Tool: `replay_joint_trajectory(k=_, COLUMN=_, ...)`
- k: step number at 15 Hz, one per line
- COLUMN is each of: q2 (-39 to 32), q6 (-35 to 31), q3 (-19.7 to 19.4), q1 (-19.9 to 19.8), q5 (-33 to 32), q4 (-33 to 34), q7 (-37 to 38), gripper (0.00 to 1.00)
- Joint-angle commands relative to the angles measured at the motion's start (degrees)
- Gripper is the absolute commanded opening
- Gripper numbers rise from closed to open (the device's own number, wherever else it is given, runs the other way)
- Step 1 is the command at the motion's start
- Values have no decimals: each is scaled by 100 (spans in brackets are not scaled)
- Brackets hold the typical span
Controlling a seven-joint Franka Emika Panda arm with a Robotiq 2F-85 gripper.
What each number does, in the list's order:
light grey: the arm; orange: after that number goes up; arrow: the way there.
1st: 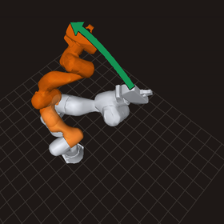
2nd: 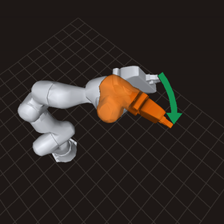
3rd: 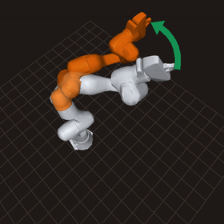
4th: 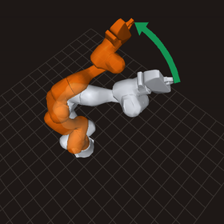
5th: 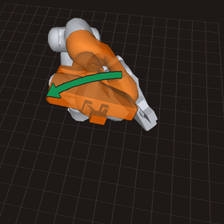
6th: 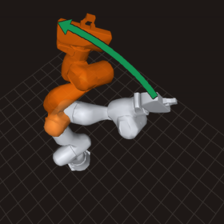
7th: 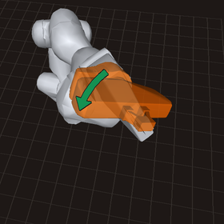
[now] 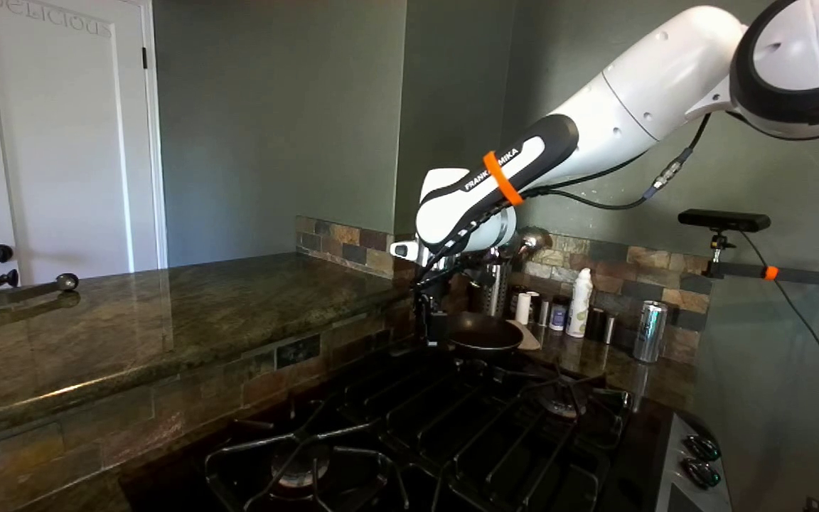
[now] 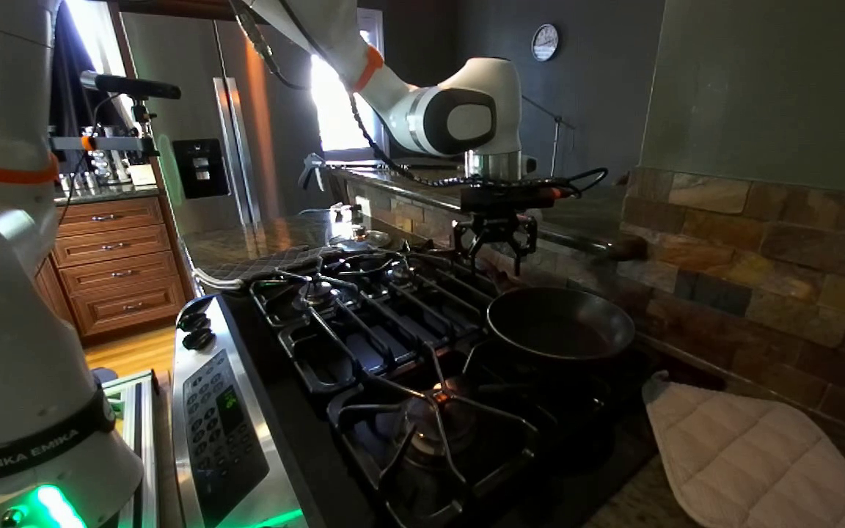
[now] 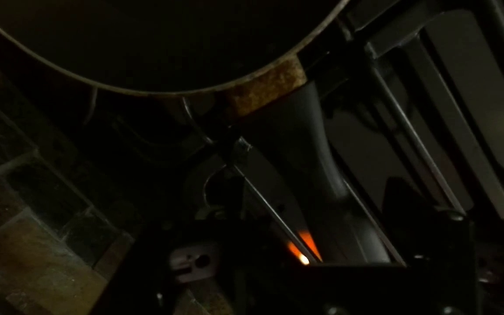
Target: Move the pan to the bottom right stove plate
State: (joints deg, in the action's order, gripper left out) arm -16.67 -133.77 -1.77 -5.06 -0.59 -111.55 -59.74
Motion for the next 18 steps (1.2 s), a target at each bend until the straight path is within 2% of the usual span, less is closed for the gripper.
replay_joint_trajectory(k=1, q2=-209, q6=134, q3=141, q1=-122, q5=33, q4=231, q7=-114, gripper=49)
replay_joint_trajectory(k=3, q2=-243, q6=141, q3=160, q1=-132, q5=20, q4=255, q7=-106, gripper=33)
replay_joint_trajectory(k=7, q2=-264, q6=143, q3=170, q1=-151, q5=12, q4=303, q7=-147, gripper=10)
replay_joint_trajectory(k=10, q2=-264, q6=141, q3=172, q1=-158, q5=1, q4=308, q7=-122, gripper=12)
replay_joint_trajectory(k=12, q2=-260, q6=146, q3=171, q1=-158, q5=-3, q4=308, q7=-109, gripper=8)
replay_joint_trajectory(k=14, q2=-233, q6=179, q3=166, q1=-152, q5=-2, q4=288, q7=-65, gripper=8)
replay_joint_trajectory(k=18, q2=-114, q6=210, q3=47, q1=-69, q5=-206, q4=154, q7=495, gripper=8)
